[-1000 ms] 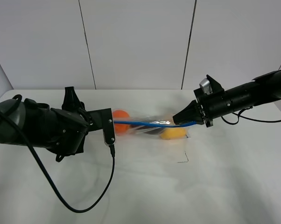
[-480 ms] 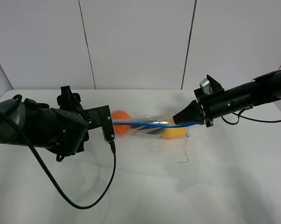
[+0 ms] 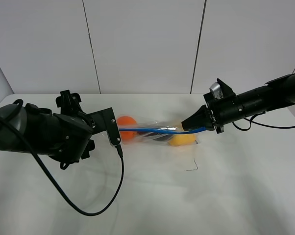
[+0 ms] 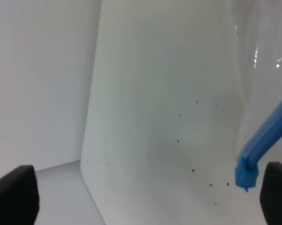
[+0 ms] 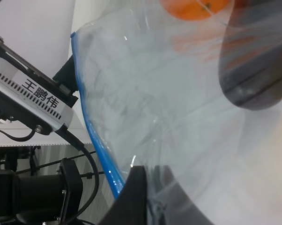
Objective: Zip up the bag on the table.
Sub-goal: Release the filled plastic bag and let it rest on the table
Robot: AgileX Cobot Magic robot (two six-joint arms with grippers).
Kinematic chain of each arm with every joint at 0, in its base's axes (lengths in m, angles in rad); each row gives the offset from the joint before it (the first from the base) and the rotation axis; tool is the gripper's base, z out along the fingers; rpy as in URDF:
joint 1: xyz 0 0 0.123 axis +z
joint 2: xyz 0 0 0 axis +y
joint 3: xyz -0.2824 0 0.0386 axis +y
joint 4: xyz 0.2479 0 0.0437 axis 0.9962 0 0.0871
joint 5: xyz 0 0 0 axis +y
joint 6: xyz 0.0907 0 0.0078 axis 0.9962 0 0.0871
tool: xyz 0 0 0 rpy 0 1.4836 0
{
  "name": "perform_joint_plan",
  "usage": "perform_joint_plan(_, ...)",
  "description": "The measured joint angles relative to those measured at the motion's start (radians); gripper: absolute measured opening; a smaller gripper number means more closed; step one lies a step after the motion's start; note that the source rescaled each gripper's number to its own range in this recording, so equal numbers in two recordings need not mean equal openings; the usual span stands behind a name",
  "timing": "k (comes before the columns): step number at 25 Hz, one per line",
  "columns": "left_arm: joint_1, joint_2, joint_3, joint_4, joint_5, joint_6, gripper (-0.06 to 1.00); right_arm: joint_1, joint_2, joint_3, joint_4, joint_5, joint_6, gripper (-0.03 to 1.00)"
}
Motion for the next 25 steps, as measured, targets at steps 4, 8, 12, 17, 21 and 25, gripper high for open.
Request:
perform_joint_plan(4, 0.000, -0.013, -0.004, -0.048, 0.000, 0.000, 1.00, 0.000, 0.000, 0.000, 0.000, 0.000, 0.000, 0.00)
perform_joint_plan(8, 0.000, -0.067, -0.024, -0.130, 0.001, 0.000, 1.00, 0.000, 0.000, 0.000, 0.000, 0.000, 0.000, 0.00)
perform_joint_plan(12, 0.008, -0.148, -0.050, -0.210, 0.008, 0.001, 1.00, 0.000, 0.000, 0.000, 0.000, 0.000, 0.000, 0.00)
perform_joint_plan(17, 0.074, -0.233, -0.117, -0.363, 0.025, 0.094, 1.00, 0.000, 0.000, 0.000, 0.000, 0.000, 0.000, 0.00)
perform_joint_plan(21, 0.184, -0.275, -0.217, -0.554, 0.051, 0.217, 1.00, 0.000, 0.000, 0.000, 0.000, 0.000, 0.000, 0.00)
perform_joint_plan(25, 0.295, -0.278, -0.316, -0.723, 0.103, 0.350, 1.00, 0.000, 0.000, 0.000, 0.000, 0.000, 0.000, 0.00)
